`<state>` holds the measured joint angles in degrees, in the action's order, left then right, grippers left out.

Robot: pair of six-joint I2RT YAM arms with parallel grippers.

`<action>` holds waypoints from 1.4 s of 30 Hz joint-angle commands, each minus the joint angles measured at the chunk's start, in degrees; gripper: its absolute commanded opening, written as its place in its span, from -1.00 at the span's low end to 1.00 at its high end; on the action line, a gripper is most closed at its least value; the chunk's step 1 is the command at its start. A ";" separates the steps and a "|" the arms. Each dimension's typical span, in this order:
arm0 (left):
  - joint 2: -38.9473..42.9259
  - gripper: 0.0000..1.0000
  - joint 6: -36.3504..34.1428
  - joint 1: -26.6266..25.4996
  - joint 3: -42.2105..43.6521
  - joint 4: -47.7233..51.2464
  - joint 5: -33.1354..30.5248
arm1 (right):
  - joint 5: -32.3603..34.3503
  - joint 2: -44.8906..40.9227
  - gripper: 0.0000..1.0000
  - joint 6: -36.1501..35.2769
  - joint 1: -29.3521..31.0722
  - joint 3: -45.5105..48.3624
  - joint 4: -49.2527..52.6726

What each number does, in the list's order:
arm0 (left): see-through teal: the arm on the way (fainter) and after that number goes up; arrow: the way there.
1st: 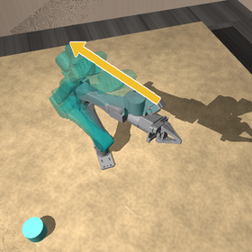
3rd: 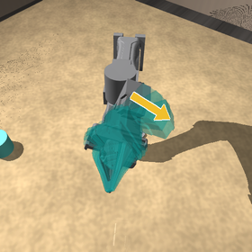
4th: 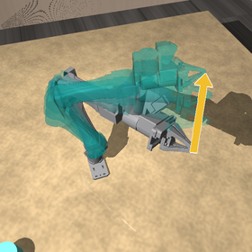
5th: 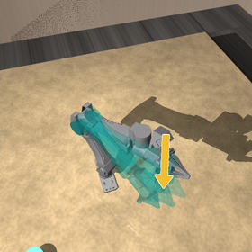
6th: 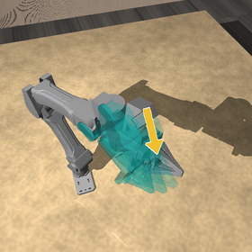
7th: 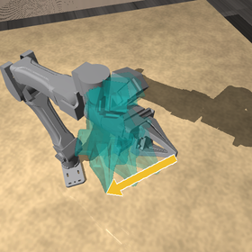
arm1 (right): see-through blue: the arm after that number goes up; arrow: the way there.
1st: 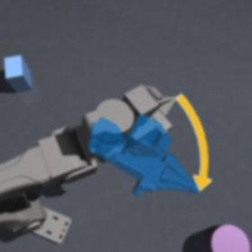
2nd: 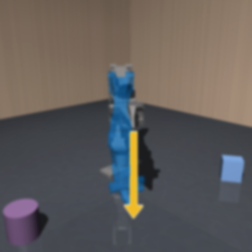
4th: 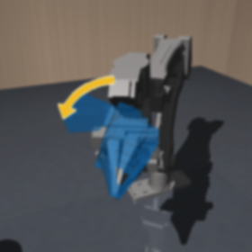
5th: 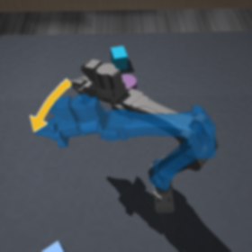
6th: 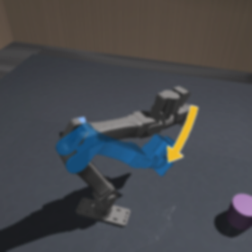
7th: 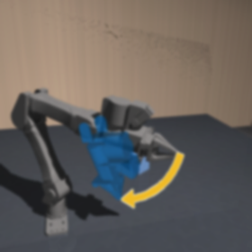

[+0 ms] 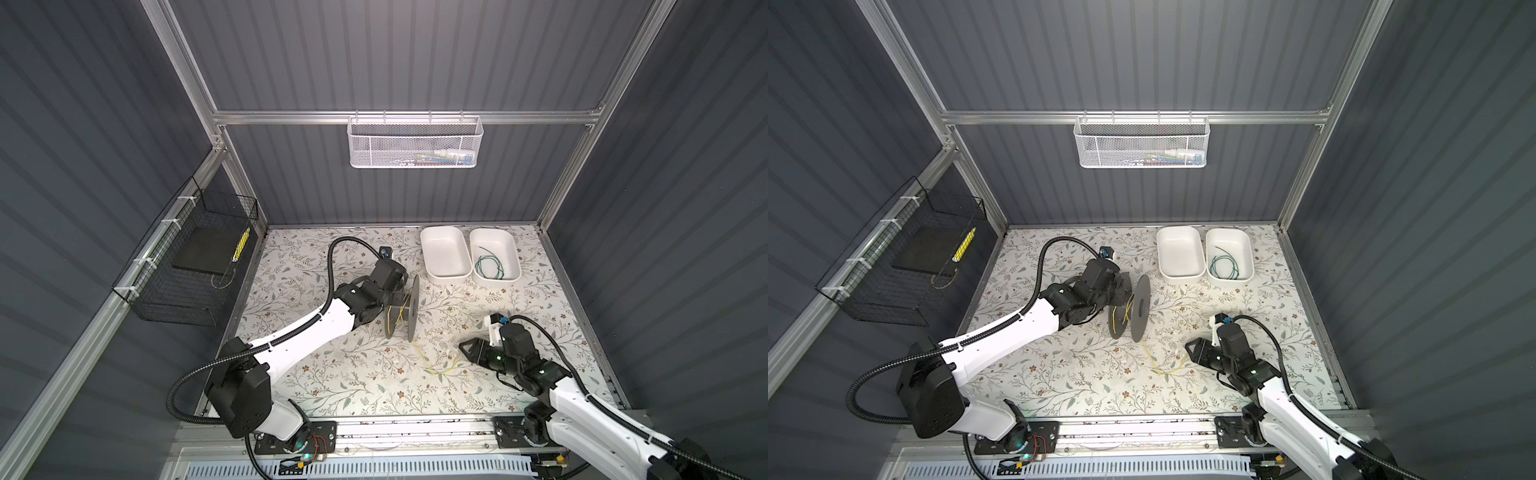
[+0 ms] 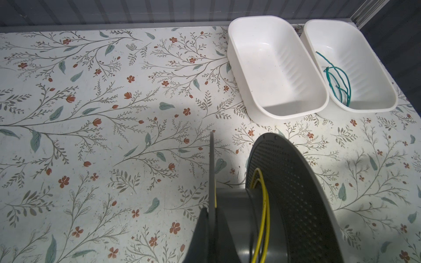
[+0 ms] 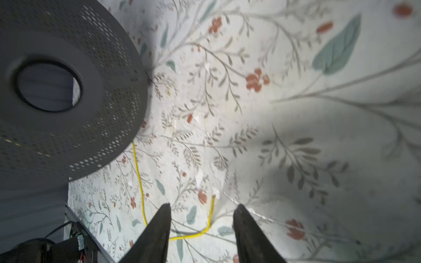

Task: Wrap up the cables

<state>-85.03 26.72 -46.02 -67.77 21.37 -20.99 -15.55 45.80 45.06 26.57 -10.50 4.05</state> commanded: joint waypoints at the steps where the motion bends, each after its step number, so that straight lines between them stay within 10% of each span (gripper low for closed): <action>1: -0.21 -1.00 -0.02 0.14 -0.11 -2.98 -0.79 | -2.46 1.78 -0.05 2.73 1.61 0.84 -5.34; 21: -0.44 -1.00 -1.76 0.18 -1.77 0.39 1.39 | 2.53 13.85 -0.77 2.32 3.23 1.05 -16.51; 35: -0.09 0.36 -6.35 0.14 -6.06 10.34 5.46 | 3.95 12.74 -1.00 2.05 3.23 1.06 -16.27; 42: -0.22 0.41 -6.64 0.12 -5.59 10.75 8.59 | 4.04 13.39 -1.00 1.79 3.40 0.22 -16.68</action>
<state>-85.14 21.08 -46.02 -72.34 30.48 -14.70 -12.16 59.05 47.66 29.71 -9.37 -12.38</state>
